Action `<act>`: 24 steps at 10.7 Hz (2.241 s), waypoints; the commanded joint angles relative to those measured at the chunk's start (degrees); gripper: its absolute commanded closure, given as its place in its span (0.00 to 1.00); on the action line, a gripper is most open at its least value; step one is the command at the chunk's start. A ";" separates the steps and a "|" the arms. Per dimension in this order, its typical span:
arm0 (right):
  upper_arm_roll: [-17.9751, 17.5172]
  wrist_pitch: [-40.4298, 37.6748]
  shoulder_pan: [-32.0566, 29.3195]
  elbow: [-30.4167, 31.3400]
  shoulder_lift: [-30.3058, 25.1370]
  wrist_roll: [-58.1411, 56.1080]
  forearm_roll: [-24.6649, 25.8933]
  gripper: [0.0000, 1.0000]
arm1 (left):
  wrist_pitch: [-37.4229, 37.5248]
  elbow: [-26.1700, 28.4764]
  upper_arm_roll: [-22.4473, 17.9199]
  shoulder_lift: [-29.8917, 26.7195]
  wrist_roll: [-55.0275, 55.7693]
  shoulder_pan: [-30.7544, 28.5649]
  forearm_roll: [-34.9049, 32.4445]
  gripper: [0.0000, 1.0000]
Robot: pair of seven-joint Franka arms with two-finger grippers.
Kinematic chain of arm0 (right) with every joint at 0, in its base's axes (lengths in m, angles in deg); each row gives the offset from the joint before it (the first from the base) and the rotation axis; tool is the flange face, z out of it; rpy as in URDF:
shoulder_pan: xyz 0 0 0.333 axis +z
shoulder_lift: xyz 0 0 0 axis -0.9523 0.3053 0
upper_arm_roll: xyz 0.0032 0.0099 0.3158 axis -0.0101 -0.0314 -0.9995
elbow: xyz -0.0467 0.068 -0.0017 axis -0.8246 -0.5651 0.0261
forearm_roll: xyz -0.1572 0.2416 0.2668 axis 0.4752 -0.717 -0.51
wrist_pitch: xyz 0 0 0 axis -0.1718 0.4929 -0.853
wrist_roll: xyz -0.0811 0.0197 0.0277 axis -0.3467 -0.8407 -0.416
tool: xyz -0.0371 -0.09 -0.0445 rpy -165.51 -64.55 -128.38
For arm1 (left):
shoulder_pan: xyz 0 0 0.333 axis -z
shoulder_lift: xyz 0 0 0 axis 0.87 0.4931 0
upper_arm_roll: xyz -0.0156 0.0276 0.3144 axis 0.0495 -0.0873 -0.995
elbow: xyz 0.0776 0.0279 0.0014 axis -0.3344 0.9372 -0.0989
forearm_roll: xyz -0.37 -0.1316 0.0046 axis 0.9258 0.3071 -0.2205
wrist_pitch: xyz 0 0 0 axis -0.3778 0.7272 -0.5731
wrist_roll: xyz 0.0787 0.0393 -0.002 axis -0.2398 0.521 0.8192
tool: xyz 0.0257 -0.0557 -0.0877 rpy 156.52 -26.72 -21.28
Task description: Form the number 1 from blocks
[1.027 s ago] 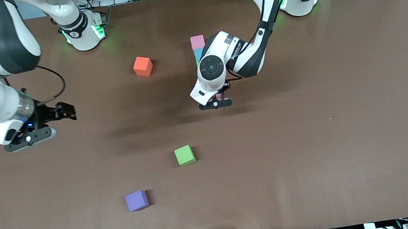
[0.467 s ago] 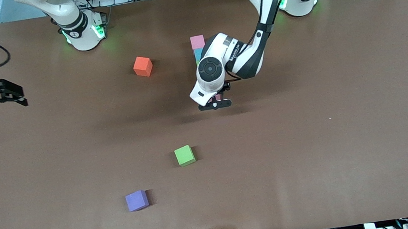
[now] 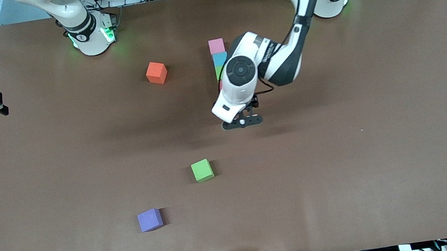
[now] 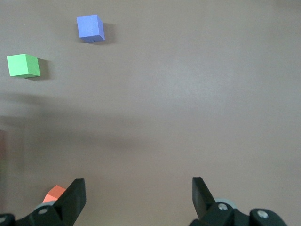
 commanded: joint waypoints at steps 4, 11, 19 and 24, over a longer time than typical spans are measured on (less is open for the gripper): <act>0.03 -1.38 0.63 -3.79 1.53 1.95 -0.30 0.00 | 6.97 1.23 7.26 -13.32 -9.14 -21.21 0.29 0.00; -0.15 -2.53 0.63 -3.53 1.53 5.73 -0.22 0.00 | 21.03 1.32 20.45 -26.32 -24.64 -49.10 -19.64 0.00; -0.15 -3.49 0.63 -3.61 1.35 5.73 -0.31 0.00 | 31.77 1.50 20.12 -37.59 -25.52 -49.56 -20.81 0.00; -0.15 -3.49 0.54 -3.44 1.35 5.73 -0.31 0.00 | 31.77 1.24 17.65 -38.30 -26.93 -49.12 -18.78 0.00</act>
